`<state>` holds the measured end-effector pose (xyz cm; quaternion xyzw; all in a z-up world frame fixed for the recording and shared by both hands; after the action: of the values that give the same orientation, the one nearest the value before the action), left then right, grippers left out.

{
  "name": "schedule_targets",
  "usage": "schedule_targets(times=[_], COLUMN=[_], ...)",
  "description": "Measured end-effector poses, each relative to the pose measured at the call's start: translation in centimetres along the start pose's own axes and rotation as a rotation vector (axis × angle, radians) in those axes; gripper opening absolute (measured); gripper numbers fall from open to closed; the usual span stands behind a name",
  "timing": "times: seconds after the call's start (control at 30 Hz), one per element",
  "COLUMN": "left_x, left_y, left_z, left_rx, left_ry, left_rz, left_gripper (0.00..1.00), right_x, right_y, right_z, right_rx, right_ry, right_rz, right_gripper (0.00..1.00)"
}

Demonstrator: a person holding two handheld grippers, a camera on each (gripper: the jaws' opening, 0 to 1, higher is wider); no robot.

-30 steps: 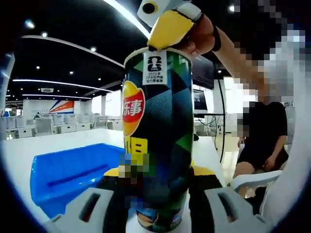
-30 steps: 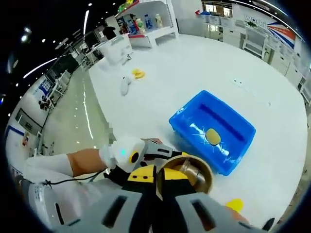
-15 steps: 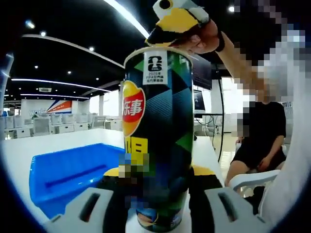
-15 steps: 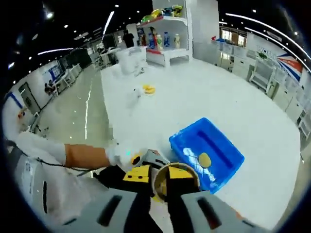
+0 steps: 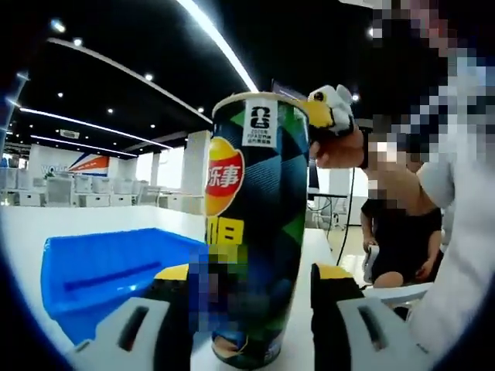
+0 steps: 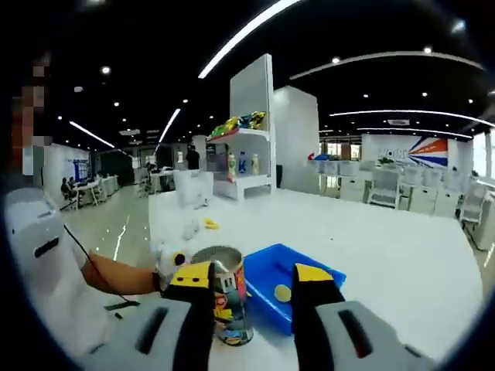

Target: Open the lid of the chip container on the table, take out the chips, place them into the box in front of the container, and close the lid

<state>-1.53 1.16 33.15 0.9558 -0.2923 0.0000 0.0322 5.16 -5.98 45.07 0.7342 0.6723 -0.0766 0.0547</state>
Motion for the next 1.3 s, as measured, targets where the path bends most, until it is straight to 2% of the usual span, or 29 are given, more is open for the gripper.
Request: schedule_targets(times=[0.07, 0.13, 0.27, 0.4, 0.63, 0.8, 1.07, 1.2, 1.3], left_x=[-0.1, -0.2, -0.5, -0.9, -2.1, -2.7, -2.7, -2.8, -3.0], left_y=[0.0, -0.1, 0.4, 0.5, 0.3, -0.2, -0.1, 0.0, 0.1], left_z=[0.0, 0.2, 0.5, 0.6, 0.7, 0.6, 1.1, 1.2, 1.7], left_rx=[0.011, 0.02, 0.046, 0.057, 0.087, 0.075, 0.08, 0.079, 0.109], left_ry=[-0.008, -0.021, -0.042, -0.051, -0.062, -0.06, -0.072, -0.072, -0.103], left_rz=[0.001, 0.0, 0.005, 0.006, 0.003, -0.006, 0.002, 0.007, 0.006], left_gripper=[0.61, 0.62, 0.65, 0.67, 0.71, 0.71, 0.71, 0.7, 0.67], right_x=[-0.7, -1.1, -2.0, -2.6, -3.6, -4.0, -3.9, -4.1, -4.2], right_y=[1.4, 1.7, 3.4, 4.8, 6.3, 7.2, 7.6, 7.9, 8.0], right_z=[2.4, 3.8, 7.1, 10.0, 12.6, 15.6, 19.5, 20.4, 20.8], right_rx=[-0.034, -0.034, 0.0, 0.033, 0.029, 0.005, 0.042, 0.099, 0.123], right_ry=[-0.023, -0.021, -0.016, -0.038, -0.039, -0.097, -0.157, -0.147, -0.137], right_rz=[0.074, 0.095, 0.169, 0.227, 0.299, 0.367, 0.417, 0.44, 0.467], right_gripper=[0.45, 0.46, 0.55, 0.57, 0.61, 0.65, 0.7, 0.69, 0.69])
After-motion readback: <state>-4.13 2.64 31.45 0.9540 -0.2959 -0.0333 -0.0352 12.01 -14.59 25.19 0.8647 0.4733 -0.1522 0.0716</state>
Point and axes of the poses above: the point that each gripper's makers call its tool centre point, and the gripper's own axes: x roughly forward along the fingers, y roughly to its right, z roughly out of its underside, the point moved 1 cm from there along -x, roughly backward along the fingers, and after that the axes turned 1 degree about -y, right-handed, at the moved point
